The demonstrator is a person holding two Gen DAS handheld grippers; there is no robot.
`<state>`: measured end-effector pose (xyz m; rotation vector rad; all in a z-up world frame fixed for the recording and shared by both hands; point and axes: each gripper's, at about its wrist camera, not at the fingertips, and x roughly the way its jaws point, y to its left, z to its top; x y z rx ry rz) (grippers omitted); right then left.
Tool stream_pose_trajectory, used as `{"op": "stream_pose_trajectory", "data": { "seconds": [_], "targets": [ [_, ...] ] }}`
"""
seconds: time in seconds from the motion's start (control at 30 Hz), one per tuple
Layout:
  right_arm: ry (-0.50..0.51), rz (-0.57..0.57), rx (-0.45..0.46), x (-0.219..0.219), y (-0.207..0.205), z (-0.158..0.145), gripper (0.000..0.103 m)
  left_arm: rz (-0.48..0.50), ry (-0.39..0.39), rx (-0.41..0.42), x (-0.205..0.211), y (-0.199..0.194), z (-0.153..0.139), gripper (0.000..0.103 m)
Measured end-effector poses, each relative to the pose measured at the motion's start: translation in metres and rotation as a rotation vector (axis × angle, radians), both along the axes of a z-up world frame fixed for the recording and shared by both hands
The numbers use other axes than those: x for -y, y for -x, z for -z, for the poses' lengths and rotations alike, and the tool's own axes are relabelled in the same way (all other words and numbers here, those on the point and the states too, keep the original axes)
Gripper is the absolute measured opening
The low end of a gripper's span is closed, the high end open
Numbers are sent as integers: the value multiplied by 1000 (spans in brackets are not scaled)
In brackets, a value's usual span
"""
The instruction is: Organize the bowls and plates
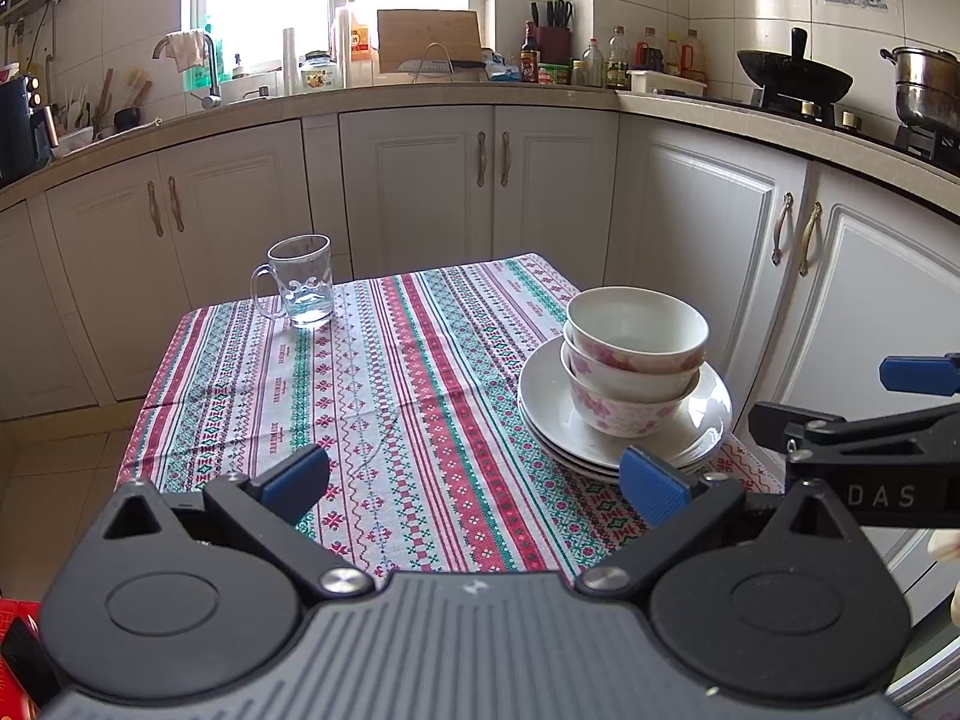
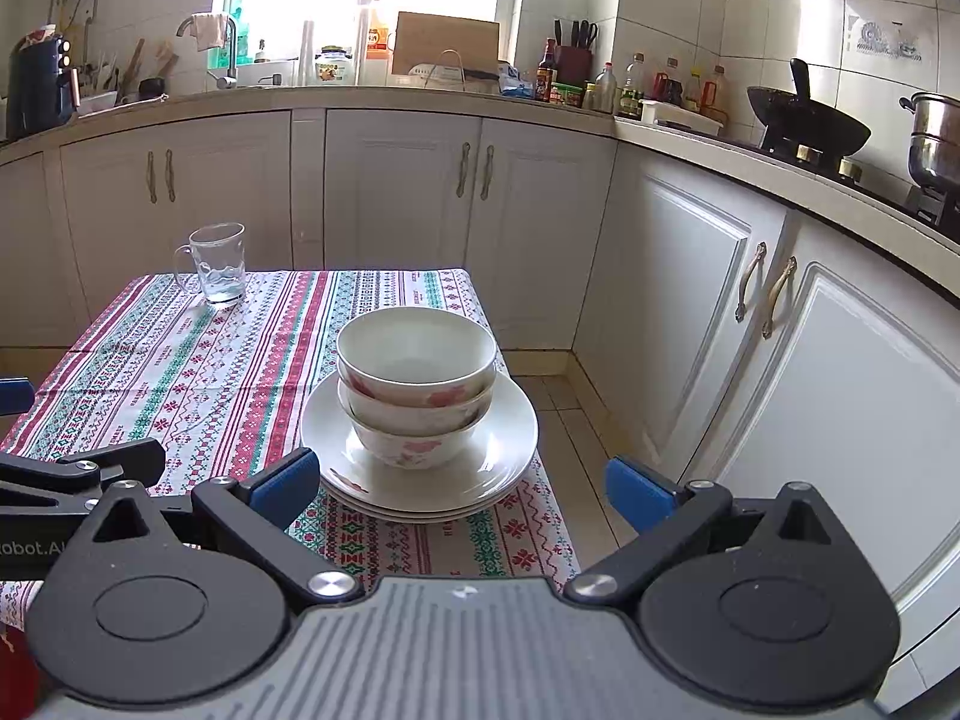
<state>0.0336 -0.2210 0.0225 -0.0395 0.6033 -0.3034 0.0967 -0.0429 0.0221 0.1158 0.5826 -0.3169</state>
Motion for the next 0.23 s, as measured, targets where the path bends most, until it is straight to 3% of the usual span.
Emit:
{"op": "stream_pose_trajectory", "data": {
  "seconds": [0.23],
  "targets": [
    [4,1,0,0,0,0,103,1,-1,-2,0,0,-1,102]
  ]
}}
